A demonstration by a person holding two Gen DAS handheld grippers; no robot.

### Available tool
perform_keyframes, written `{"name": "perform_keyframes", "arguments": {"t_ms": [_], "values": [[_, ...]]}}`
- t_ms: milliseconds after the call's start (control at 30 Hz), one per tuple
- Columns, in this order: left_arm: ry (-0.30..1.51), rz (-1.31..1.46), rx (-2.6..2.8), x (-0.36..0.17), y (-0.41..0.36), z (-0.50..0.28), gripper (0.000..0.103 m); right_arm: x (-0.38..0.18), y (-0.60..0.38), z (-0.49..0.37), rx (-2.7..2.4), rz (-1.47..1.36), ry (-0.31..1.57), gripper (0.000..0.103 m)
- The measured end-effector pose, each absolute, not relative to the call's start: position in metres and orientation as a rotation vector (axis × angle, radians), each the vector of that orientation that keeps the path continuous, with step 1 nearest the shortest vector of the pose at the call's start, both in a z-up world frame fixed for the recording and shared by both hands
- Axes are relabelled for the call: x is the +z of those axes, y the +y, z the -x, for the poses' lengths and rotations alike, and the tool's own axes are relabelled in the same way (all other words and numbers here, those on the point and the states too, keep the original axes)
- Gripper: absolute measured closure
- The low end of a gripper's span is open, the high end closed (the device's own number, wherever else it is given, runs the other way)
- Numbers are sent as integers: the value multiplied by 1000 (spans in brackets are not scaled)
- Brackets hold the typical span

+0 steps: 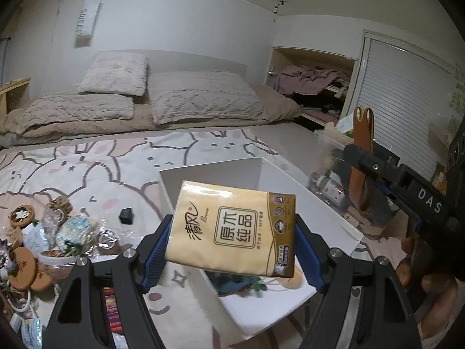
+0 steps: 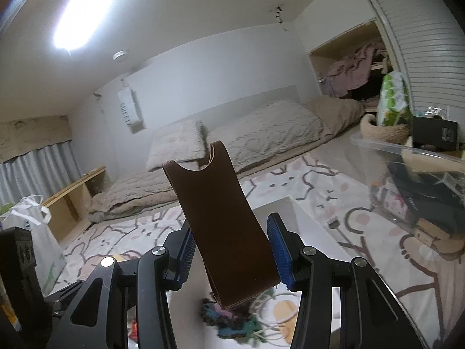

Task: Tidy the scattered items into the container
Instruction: 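Carry the tissue pack with the left tool and the leather sleeve with the right tool over the white box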

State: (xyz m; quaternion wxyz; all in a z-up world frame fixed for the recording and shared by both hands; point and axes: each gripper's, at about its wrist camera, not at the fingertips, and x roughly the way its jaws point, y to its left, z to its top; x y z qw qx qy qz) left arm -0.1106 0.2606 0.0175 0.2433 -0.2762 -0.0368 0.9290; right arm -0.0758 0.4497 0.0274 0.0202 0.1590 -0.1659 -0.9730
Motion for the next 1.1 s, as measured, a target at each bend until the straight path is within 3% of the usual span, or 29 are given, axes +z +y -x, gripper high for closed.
{"name": "perform_keyframes", "arguments": {"t_ms": [567, 1100], "values": [[-70, 803, 2474, -4, 306, 126, 26, 3, 470, 89, -3063, -639, -546, 54], [-49, 1129, 2349, -51, 328, 139, 26, -10, 472, 100, -3050, -702, -559, 54]]}}
